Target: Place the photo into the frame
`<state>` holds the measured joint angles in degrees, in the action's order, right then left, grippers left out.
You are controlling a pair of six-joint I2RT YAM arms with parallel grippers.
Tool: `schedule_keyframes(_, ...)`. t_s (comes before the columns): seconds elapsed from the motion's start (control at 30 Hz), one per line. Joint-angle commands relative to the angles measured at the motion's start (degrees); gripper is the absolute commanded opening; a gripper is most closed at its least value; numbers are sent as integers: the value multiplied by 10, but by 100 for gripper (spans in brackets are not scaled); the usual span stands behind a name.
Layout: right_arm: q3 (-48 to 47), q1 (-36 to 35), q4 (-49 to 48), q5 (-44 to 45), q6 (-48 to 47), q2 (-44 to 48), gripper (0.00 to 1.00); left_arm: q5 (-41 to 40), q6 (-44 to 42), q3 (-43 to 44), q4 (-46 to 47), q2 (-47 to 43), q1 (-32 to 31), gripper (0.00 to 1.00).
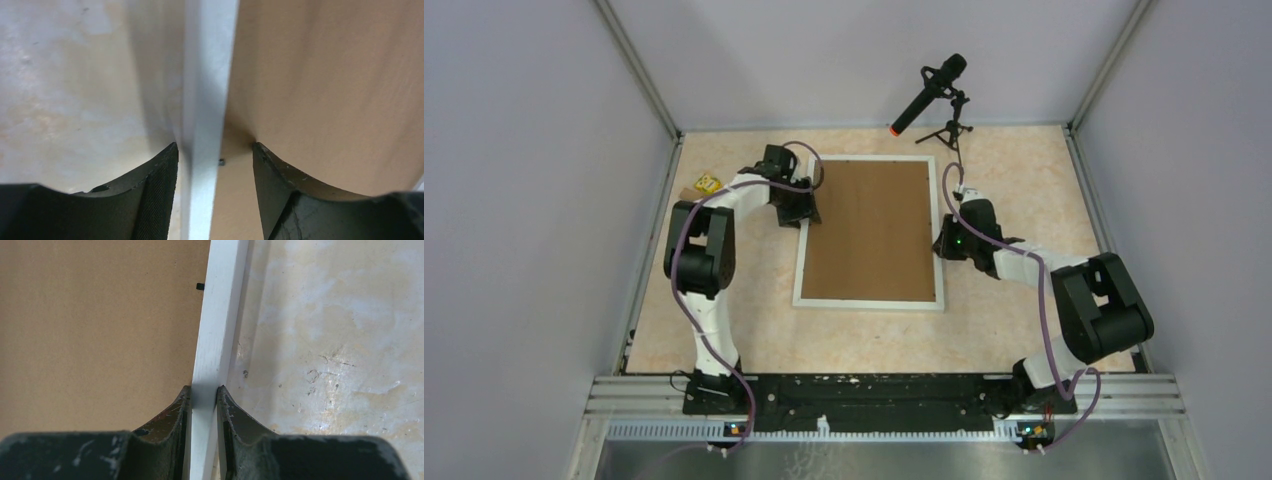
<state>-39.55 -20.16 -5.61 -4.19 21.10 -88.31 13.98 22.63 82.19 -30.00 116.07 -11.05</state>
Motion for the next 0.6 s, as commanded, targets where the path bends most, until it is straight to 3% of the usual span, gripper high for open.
schedule_keyframes(0.0, 18, -30, 83, -28, -18, -43, 0, -111, -12, -23, -47, 68, -45, 63)
schedule_keyframes(0.3, 16, -30, 82, -26, -17, -46, 0, -80, -45, -83, -26, -153, -49, 68)
schedule_keyframes(0.43, 15, -30, 84, -25, -17, -47, 0, -77, -58, -187, -23, -248, -40, 68)
schedule_keyframes(0.57, 15, -30, 85, -24, -17, -47, 0, 5, -69, -280, 11, -331, 28, 60)
